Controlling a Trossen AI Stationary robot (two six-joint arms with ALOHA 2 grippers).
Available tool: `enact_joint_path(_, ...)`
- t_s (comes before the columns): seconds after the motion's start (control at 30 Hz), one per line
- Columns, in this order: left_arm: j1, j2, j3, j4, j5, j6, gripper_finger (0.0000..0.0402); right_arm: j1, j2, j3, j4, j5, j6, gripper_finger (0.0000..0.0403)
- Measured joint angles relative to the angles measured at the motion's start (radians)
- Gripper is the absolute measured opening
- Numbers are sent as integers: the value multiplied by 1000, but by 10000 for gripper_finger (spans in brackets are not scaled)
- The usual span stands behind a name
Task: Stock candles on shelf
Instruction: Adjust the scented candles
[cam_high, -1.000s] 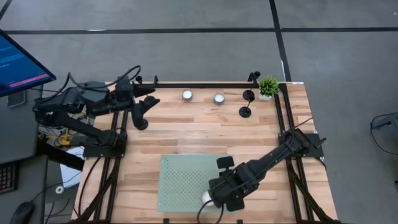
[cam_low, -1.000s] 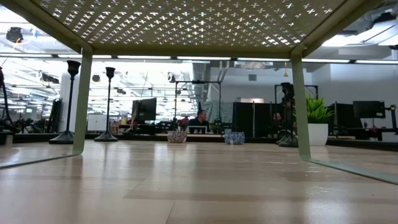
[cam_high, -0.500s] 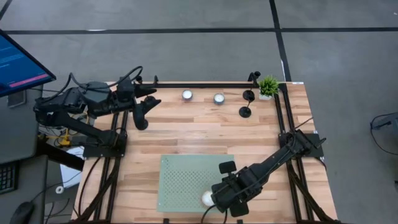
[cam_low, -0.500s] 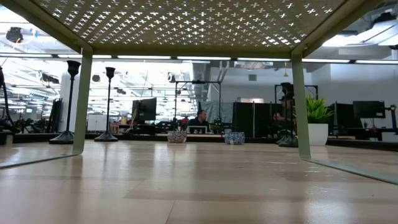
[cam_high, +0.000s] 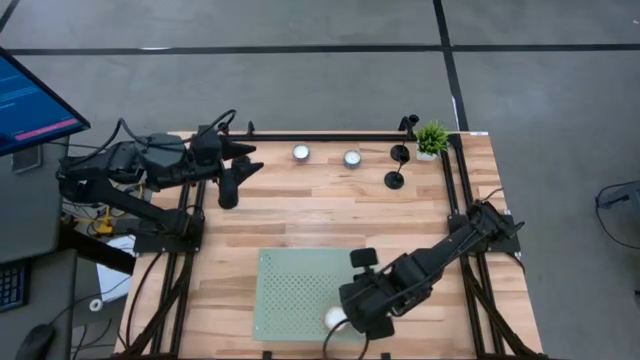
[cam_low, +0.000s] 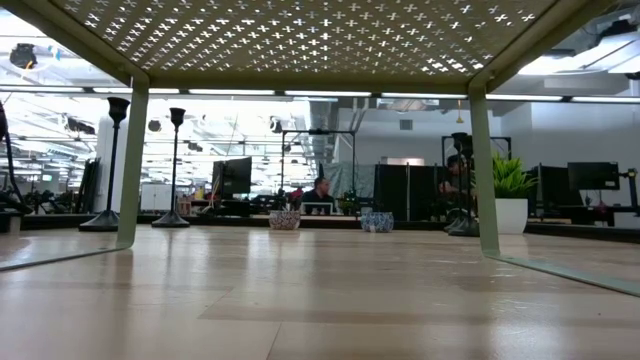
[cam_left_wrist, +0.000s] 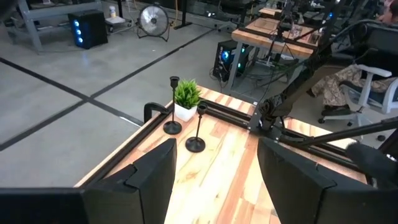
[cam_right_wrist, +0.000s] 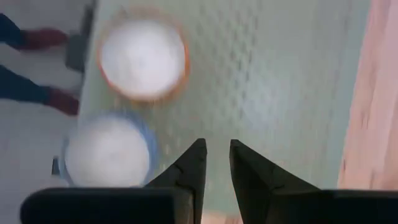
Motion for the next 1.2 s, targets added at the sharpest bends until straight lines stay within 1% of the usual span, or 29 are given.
enact_joint_path(0.2, 0, -2, 0, 0, 0, 0, 225, -47, 5, -28, 152, -40, -118, 42)
enact_joint_path(0.33, 0, -5, 0, 0, 0, 0, 225, -66, 10, -32, 160, -46, -137, 20)
enact_joint_path(0.47, 0, -4, 0, 0, 0, 0, 225, -63, 39, -32, 169, -76, -172, 2)
enact_joint_path(0.63, 0, -4, 0, 1, 0, 0, 225, -54, 87, -32, 190, -100, -183, 6)
enact_joint_path(1.2, 0, -5, 0, 0, 0, 3, 225, -31, 88, -30, 194, -118, -161, 1)
